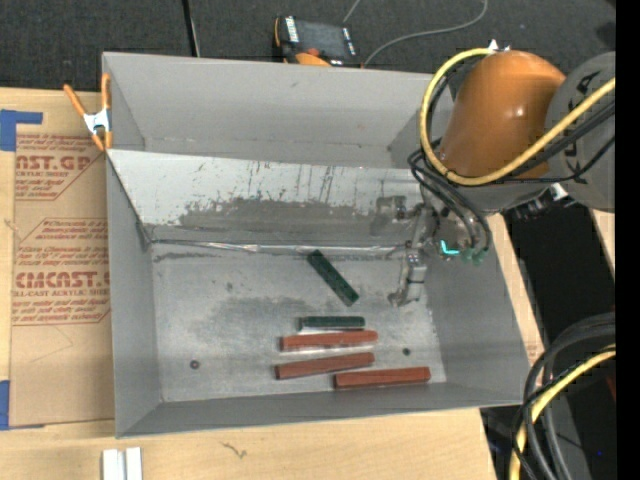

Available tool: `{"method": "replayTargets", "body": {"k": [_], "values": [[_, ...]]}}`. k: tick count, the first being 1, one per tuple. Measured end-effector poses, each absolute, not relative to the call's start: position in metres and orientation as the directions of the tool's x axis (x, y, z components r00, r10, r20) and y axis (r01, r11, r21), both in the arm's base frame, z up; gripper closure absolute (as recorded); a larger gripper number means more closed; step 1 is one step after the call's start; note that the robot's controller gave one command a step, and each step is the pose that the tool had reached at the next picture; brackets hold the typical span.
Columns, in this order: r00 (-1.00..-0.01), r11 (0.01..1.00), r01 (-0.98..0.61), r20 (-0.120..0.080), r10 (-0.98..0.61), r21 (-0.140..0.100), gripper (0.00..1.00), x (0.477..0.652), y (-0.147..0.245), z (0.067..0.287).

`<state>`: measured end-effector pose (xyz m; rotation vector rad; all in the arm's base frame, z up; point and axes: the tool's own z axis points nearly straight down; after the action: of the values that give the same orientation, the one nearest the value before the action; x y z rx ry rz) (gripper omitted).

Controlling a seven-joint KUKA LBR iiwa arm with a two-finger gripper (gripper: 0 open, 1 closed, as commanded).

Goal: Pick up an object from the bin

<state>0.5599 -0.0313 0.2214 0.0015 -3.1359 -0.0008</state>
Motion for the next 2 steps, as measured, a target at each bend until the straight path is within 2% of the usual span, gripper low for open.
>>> {"method": "replayTargets", "body": {"k": [1, 2], "values": [[-0.995, 0.995, 0.104, 0.0, 0.104, 0.003, 0.0, 0.5317, 0.0081, 0.0695], [-0.995, 0.995, 0.104, -0.001, 0.104, 0.002, 1.0, 0.533, 0.0067, 0.0734]]}}
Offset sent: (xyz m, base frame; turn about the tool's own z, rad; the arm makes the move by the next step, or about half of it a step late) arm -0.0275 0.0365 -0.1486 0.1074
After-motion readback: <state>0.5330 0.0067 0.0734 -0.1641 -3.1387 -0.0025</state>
